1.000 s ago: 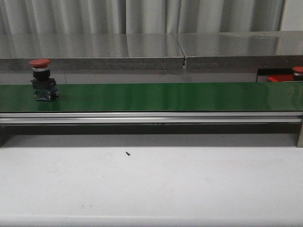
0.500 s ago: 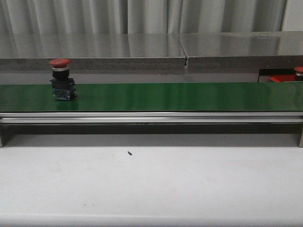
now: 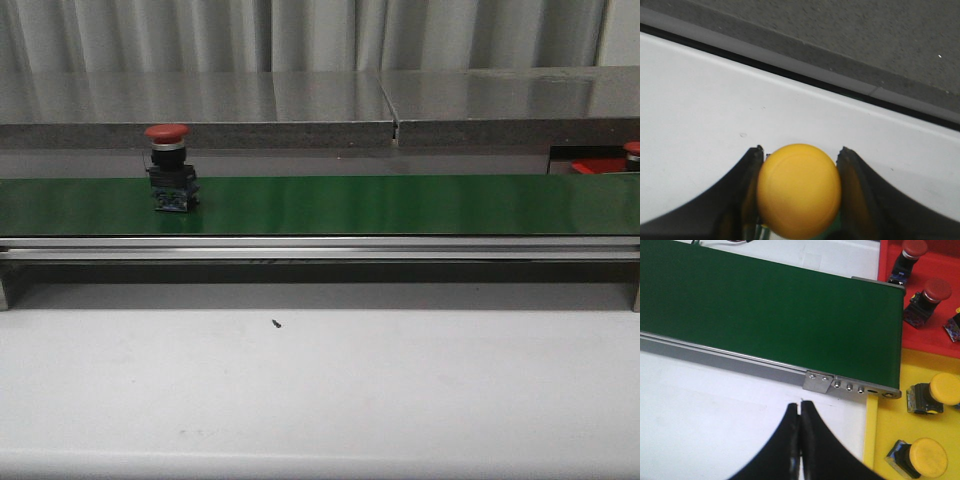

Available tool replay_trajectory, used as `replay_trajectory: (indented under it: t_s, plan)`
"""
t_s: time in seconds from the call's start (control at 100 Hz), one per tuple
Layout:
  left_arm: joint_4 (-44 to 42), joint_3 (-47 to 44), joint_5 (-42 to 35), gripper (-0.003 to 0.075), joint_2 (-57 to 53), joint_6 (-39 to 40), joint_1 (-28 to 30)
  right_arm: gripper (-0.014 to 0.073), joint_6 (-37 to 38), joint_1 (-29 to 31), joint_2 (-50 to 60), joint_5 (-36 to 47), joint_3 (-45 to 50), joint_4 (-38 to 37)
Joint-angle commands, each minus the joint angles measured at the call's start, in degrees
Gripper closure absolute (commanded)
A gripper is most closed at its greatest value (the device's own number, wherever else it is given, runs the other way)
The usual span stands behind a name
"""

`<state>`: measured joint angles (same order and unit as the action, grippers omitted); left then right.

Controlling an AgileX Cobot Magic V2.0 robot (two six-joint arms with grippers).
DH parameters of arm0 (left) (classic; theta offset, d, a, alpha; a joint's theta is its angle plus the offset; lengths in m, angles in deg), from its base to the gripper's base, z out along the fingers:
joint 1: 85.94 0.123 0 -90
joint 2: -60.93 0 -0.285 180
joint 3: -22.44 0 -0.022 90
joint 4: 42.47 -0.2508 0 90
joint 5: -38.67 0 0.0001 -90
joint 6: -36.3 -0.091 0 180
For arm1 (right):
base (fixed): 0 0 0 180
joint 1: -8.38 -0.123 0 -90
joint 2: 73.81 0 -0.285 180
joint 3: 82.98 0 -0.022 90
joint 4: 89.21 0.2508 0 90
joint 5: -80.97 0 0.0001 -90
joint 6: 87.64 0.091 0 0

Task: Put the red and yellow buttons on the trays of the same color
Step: 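Move the left gripper over a yellow button and grasp it, then set the yellow button on the belt and open the left gripper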

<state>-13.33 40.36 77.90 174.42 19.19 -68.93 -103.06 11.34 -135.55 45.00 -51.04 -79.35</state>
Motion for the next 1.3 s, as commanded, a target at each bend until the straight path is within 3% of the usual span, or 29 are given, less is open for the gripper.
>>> replay_trajectory:
  t_s: [0.0, 0.19, 0.38, 0.77, 0.91, 1.08, 1.13, 1.2, 1.29]
  plan:
    - [1.95, -3.74, -6.58, 0.0739, -6.52, 0.09, -2.46, 0.0692, -0.25, 0.05, 0.89, 3.02, -1.56, 0.17]
    - [1.95, -17.14, -14.96, 0.0739, -12.7, 0.09, -6.98, 0.0692, -0.25, 0.05, 0.89, 3.02, -1.56, 0.17]
    - [4.32, -24.1, -18.23, 0.0739, -13.07, 0.09, -9.07, 0.0692, -0.25, 0.05, 0.89, 3.02, -1.56, 0.17]
    - [5.33, -26.62, -23.13, 0.0708, -9.41, 0.09, -10.21, 0.0692, -0.25, 0.05, 0.89, 3.03, -1.56, 0.17]
    - [5.34, -26.62, -22.56, 0.0549, -8.7, 0.09, -10.34, 0.0692, -0.25, 0.05, 0.89, 2.98, -1.56, 0.17]
    - [5.48, -26.42, -22.2, 0.017, -9.19, -0.88, -10.34, 0.0692, -0.25, 0.05, 0.89, 2.98, -1.56, 0.17]
    - [5.66, -26.42, -22.2, 0.009, -9.91, -0.94, -10.34, 0.0692, -0.25, 0.05, 0.89, 2.98, -1.56, 0.17]
    - [5.8, -26.42, -22.53, 0.0043, -11.09, -0.94, -10.34, 0.0692, -0.25, 0.05, 0.89, 2.98, -1.56, 0.17]
    - [5.89, -26.42, -22.76, 0.0053, -13.45, -1.39, -10.37, 0.0692, -0.25, 0.05, 0.89, 3.23, -1.56, 0.17]
